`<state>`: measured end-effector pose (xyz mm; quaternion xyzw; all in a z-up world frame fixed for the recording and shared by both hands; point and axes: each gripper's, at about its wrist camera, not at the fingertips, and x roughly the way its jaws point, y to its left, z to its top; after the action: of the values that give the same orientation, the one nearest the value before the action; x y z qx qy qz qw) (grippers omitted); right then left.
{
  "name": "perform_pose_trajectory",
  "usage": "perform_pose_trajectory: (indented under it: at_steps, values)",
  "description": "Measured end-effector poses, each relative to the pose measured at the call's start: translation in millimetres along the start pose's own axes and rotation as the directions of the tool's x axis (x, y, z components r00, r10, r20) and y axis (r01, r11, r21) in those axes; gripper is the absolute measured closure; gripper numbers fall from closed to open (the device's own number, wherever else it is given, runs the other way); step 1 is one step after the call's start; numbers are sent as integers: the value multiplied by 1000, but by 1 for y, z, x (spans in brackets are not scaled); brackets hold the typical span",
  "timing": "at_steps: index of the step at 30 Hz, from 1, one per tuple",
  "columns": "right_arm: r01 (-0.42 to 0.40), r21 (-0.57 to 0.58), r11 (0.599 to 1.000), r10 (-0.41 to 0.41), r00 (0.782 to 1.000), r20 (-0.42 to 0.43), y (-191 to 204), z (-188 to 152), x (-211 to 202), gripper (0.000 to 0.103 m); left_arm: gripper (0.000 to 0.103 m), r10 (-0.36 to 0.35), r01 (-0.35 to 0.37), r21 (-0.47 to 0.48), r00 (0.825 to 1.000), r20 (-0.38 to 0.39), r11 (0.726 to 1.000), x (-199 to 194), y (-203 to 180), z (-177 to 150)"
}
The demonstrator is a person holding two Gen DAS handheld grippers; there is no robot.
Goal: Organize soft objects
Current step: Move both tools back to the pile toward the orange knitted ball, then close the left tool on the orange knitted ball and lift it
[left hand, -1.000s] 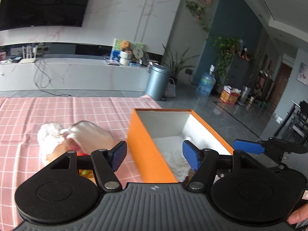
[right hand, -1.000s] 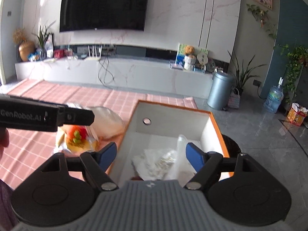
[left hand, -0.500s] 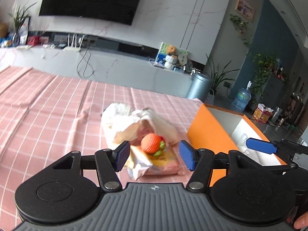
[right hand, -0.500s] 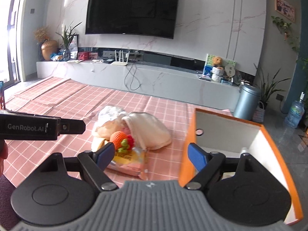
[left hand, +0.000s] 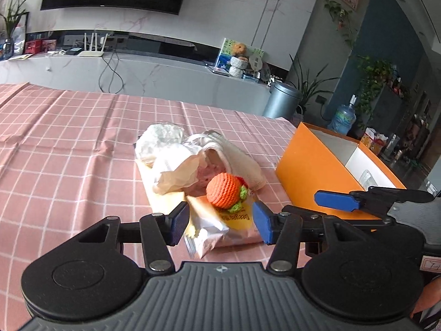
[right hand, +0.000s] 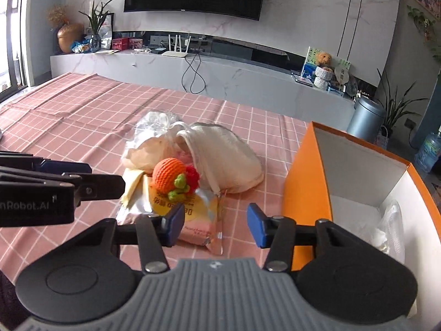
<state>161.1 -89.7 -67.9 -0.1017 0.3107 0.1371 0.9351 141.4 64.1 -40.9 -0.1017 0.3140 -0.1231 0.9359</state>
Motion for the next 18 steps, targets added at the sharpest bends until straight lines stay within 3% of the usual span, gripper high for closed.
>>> perform_pose_trajectory:
  at_steps: [7,12,18]
  values:
    - [42,87,995,-38,998,-40,-16,11,32,76,41,-8,9,31,999,-34,999,38,-5,12]
    - [76,168,983,-68,996,-54,-21,9,45,81,41,-3,4,20,998,-65,1000,58,-2,15]
    - [112,177,978,-108,994,-33,-21,8,52,88,42,-33,33,4,997,-65,999,70,0,16]
